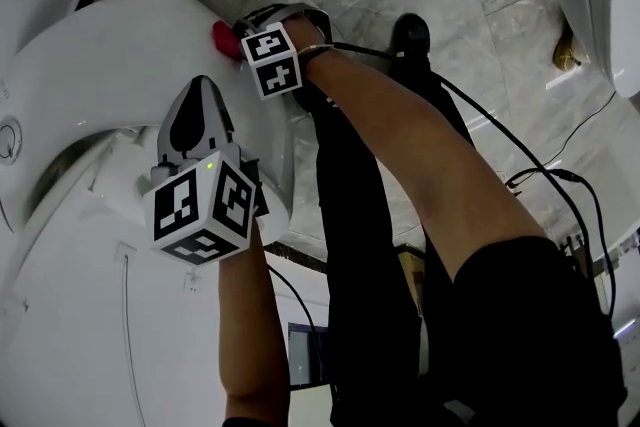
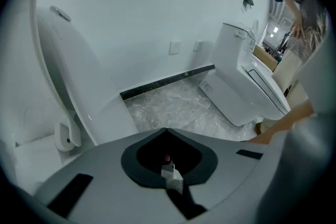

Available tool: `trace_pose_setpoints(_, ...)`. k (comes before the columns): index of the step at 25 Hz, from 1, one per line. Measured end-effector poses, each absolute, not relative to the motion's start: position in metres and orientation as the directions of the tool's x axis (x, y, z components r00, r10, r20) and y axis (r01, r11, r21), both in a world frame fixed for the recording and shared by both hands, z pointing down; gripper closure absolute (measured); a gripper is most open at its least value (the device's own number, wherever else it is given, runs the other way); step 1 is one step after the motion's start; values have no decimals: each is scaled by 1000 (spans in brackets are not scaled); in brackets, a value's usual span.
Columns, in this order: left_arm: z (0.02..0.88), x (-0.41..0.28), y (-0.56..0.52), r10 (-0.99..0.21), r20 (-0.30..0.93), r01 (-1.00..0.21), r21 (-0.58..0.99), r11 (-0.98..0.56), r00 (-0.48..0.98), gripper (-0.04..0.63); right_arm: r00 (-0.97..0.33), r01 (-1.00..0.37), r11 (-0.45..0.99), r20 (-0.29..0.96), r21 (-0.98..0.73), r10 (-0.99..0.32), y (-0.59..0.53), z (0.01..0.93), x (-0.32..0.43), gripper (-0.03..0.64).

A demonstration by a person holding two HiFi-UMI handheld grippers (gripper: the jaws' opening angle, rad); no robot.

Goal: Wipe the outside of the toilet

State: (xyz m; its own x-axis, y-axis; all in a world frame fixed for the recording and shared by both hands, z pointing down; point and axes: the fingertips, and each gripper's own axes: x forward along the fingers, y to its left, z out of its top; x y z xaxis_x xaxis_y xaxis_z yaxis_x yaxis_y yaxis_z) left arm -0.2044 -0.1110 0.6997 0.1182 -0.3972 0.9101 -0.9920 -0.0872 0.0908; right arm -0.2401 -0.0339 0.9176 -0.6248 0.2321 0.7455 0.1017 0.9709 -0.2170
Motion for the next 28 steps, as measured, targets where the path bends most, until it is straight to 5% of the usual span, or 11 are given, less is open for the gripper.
trace_pose_setpoints(17, 709, -189, -69, -334, 940, -991, 31, -130, 73, 586, -559, 95, 883, 710, -459, 429, 184, 917, -188, 479)
trace_pose_setpoints(24, 712, -187, -76, -329, 943, -990, 5, -141, 52, 586, -509, 258, 765, 589, -591, 627, 252, 894, -169, 479)
trace_pose_setpoints(28, 714, -183, -84, -324, 945, -993, 1, -120, 41, 586, -553, 187, 799, 611, -571, 566, 198, 898, -142, 477)
